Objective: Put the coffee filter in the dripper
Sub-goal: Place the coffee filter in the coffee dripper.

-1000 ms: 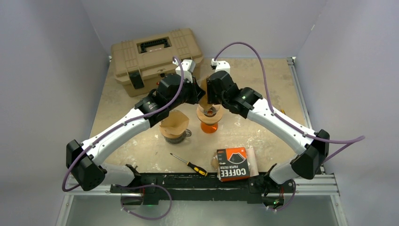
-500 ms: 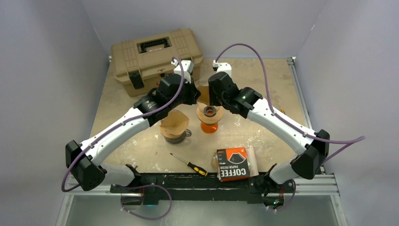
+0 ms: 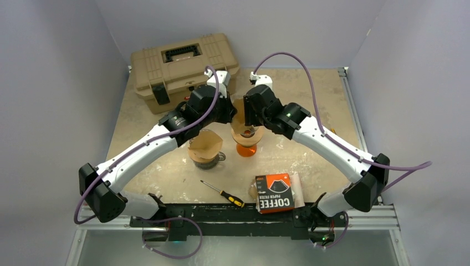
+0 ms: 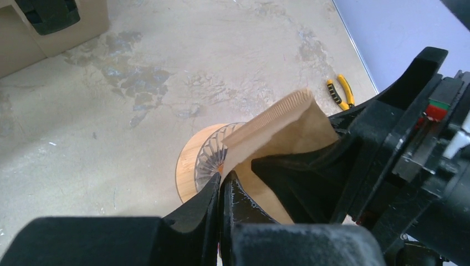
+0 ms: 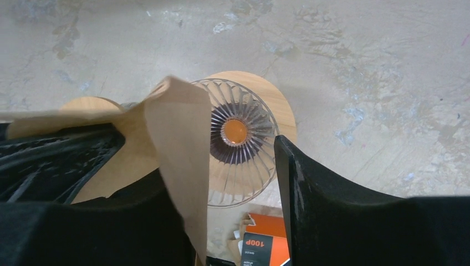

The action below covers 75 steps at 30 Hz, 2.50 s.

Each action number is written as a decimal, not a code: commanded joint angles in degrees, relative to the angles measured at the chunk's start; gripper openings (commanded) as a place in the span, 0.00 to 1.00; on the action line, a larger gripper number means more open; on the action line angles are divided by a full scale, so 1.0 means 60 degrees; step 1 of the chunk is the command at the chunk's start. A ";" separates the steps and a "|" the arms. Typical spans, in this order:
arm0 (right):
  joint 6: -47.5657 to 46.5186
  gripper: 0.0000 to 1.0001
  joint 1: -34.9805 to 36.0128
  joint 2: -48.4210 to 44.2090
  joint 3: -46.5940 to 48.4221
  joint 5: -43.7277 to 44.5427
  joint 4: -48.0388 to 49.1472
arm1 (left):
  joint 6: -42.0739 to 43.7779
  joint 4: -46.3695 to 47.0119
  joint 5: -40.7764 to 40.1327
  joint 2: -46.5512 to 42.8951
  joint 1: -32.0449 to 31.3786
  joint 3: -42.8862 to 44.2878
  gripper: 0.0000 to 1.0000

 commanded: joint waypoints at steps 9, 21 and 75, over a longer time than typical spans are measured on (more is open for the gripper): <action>0.0083 0.56 -0.1113 -0.1057 0.0130 -0.2667 0.0686 | -0.0750 -0.0291 0.0873 0.0258 0.0002 0.0726 0.00; -0.0054 0.55 -0.2049 -0.1119 -0.0620 -0.4154 0.1218 | -0.1535 -0.0944 0.1178 0.0860 0.0011 0.0850 0.00; -0.0428 0.79 -0.3662 -0.0941 -0.1591 -0.7033 0.2227 | -0.0300 -0.1039 0.1297 0.1170 0.0437 0.0922 0.60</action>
